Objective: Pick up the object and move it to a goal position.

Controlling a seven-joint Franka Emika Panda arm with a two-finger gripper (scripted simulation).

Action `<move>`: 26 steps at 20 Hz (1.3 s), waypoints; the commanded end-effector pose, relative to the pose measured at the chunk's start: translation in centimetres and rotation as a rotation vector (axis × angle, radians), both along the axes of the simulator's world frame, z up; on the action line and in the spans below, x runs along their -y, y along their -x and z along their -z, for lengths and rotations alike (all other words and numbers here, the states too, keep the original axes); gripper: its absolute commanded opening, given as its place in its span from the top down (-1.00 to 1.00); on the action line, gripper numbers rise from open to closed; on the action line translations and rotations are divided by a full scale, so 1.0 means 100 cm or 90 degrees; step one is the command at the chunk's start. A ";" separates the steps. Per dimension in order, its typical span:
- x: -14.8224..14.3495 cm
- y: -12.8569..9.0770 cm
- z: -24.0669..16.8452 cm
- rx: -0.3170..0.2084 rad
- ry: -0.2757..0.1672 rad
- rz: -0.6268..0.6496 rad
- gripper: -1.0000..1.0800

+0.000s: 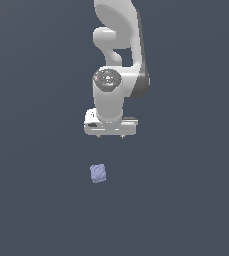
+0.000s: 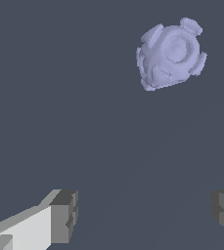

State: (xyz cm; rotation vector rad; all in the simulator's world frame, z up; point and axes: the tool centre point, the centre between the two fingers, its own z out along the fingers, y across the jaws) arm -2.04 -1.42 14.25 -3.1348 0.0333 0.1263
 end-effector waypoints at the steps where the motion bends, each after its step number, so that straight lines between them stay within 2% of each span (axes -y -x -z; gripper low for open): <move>1: 0.000 0.000 0.000 0.000 0.000 0.000 -0.92; 16: -0.010 -0.001 -0.012 0.005 0.001 -0.018 -0.92; 26: 0.002 -0.031 -0.001 0.014 0.000 -0.047 -0.92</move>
